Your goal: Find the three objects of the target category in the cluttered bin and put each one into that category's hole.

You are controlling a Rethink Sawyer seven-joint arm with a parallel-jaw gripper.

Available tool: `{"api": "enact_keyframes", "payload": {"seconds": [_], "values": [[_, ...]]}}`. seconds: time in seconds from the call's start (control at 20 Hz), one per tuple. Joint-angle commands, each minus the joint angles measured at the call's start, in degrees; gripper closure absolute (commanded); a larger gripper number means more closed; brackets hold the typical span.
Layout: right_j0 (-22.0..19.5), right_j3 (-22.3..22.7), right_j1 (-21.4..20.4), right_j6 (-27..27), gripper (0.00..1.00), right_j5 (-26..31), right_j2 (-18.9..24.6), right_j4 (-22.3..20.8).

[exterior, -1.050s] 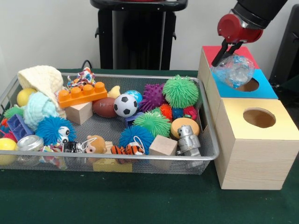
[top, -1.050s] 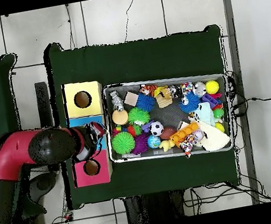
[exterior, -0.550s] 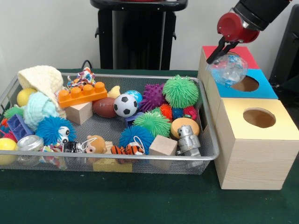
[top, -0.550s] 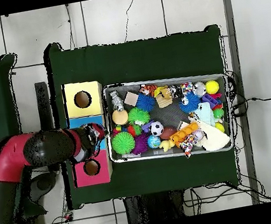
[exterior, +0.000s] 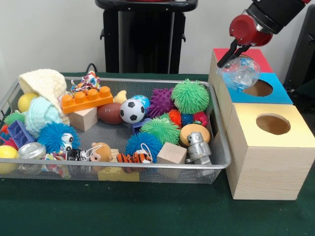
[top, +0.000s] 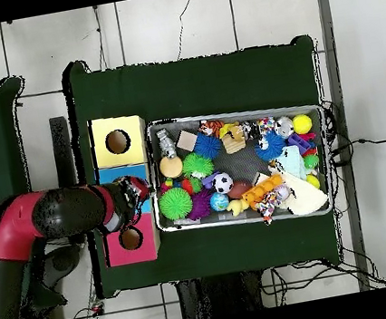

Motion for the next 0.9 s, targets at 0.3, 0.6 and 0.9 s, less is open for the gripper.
{"api": "enact_keyframes", "payload": {"seconds": [0.3, 0.6, 0.9], "values": [[-0.63, -5.33, 2.30, 10.09, 1.00, -1.50, 3.68, 2.93], [-0.53, -6.05, 1.28, 9.09, 1.00, 1.35, 5.45, 5.65], [-0.31, -7.04, 0.70, 10.83, 1.00, 0.34, 4.97, 6.03]]}}
